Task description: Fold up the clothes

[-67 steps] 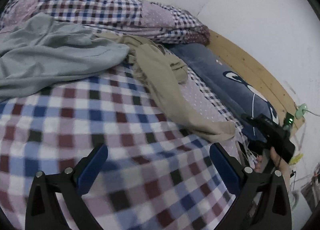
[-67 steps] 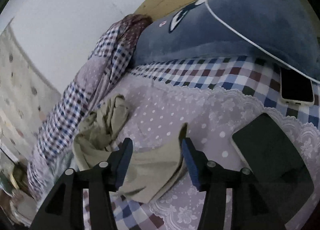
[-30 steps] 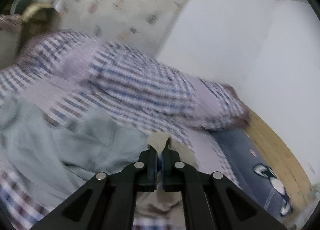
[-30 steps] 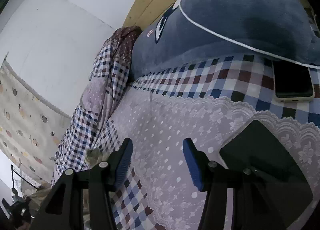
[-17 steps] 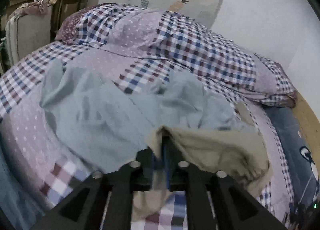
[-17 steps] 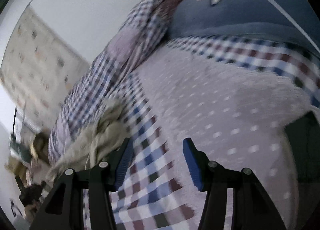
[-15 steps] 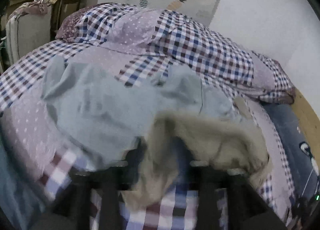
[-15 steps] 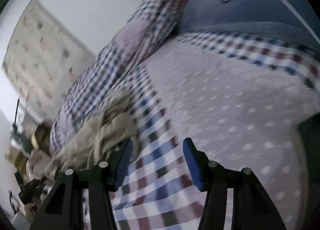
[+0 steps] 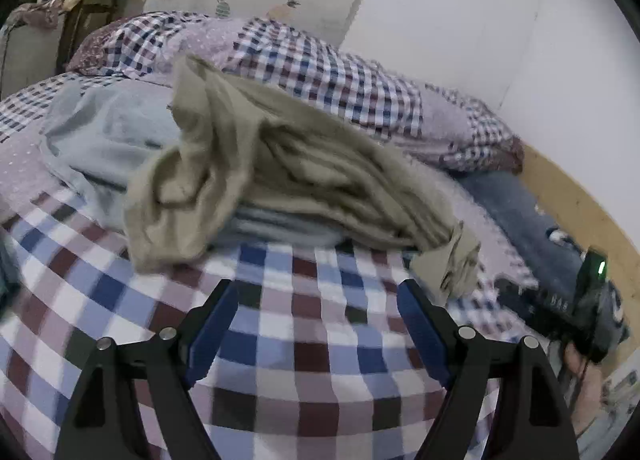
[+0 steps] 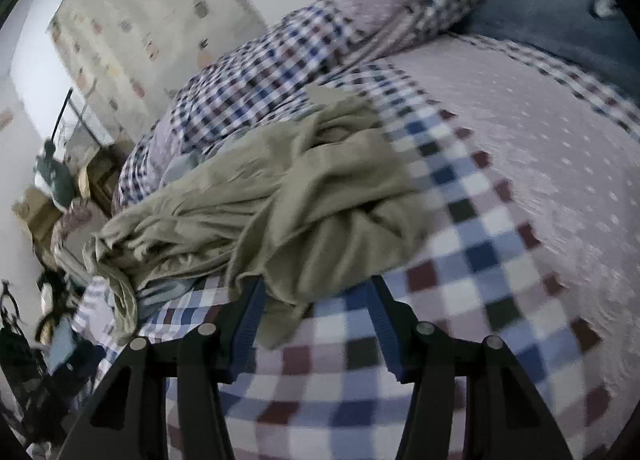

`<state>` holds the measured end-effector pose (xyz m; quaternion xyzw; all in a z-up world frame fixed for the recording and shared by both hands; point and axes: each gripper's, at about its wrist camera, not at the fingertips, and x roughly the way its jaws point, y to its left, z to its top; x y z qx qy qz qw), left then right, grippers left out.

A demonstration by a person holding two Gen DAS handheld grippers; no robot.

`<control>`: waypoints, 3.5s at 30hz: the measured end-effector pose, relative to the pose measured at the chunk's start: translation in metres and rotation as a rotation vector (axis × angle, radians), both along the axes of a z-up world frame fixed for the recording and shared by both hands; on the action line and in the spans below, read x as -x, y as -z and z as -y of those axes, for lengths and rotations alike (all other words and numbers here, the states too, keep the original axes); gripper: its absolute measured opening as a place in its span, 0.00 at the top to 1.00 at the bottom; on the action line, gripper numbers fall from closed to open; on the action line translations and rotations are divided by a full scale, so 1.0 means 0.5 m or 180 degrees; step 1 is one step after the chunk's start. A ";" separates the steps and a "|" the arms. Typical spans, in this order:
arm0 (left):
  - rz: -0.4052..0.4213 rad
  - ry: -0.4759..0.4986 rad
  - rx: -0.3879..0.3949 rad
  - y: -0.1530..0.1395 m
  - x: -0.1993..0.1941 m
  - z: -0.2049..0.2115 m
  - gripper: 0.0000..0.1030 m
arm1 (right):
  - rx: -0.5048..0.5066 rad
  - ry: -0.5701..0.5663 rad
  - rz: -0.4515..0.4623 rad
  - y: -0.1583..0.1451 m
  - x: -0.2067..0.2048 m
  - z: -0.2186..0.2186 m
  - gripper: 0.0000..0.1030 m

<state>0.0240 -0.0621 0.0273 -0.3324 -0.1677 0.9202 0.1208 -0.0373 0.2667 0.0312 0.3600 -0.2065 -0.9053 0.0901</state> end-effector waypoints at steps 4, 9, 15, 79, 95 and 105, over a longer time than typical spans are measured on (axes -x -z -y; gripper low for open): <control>0.0184 0.0181 -0.0117 0.023 0.024 -0.030 0.18 | -0.0135 0.0032 -0.0041 -0.004 0.041 0.032 0.45; 0.0248 0.0253 -0.0216 0.030 0.036 -0.033 0.18 | -0.0408 0.0095 0.0016 -0.011 0.129 0.057 0.46; 0.0255 0.0131 -0.0334 0.029 0.049 -0.004 0.18 | -0.0811 0.0115 0.0277 -0.013 0.206 0.030 0.90; 0.0400 -0.0056 -0.0637 0.055 0.114 0.025 0.18 | -0.0749 0.0439 -0.0094 -0.379 0.449 -0.103 0.38; 0.0370 -0.0177 -0.0451 0.039 0.126 0.053 0.18 | -0.0154 0.0611 0.0368 -0.172 0.143 -0.144 0.25; 0.0309 -0.0722 -0.1038 0.032 0.114 0.174 0.18 | 0.0644 -0.0308 0.0541 -0.016 0.007 0.123 0.25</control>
